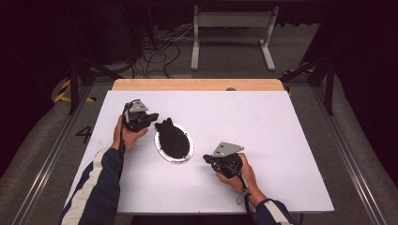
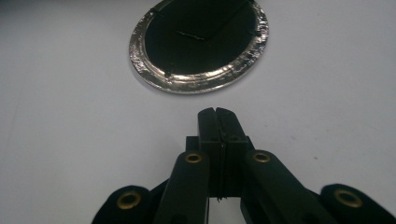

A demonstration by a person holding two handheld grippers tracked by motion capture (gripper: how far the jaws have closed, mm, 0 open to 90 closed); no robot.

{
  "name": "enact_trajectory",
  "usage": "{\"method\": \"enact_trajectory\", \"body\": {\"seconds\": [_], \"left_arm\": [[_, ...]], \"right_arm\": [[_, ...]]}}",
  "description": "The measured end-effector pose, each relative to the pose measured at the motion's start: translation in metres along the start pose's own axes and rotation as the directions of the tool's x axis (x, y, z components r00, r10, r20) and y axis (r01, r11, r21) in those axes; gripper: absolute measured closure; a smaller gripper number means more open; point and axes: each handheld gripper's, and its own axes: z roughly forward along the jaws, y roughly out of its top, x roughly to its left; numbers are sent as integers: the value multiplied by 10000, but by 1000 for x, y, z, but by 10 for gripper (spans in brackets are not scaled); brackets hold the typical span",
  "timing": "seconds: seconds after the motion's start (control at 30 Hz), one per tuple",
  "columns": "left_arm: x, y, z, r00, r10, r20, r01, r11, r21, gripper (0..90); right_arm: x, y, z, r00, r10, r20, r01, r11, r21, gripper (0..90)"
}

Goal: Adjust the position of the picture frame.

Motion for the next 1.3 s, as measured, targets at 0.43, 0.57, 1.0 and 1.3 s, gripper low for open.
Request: {"method": "enact_trajectory", "body": {"seconds": [0.43,0.57,1.0,1.3], "left_arm": [[0,-2,19,9994,327,92,-335,9941,1029,900],[0,-3,16,9958,656,643,-726,9908,1140,900],[-11,-10,11,9825,927,1618,-1240,9728,1955,900],[-16,-25,-1,9848,462,1675,-716,9862,1494,900]], "right_arm": [[15,9,24,9976,49,-687,-50,10000,-8,900],[19,8,26,9972,54,-743,-50,10000,57,900],[47,12,37,9926,-794,-920,836,9956,418,900],[48,8,31,9925,-783,-938,842,9946,612,900]]}}
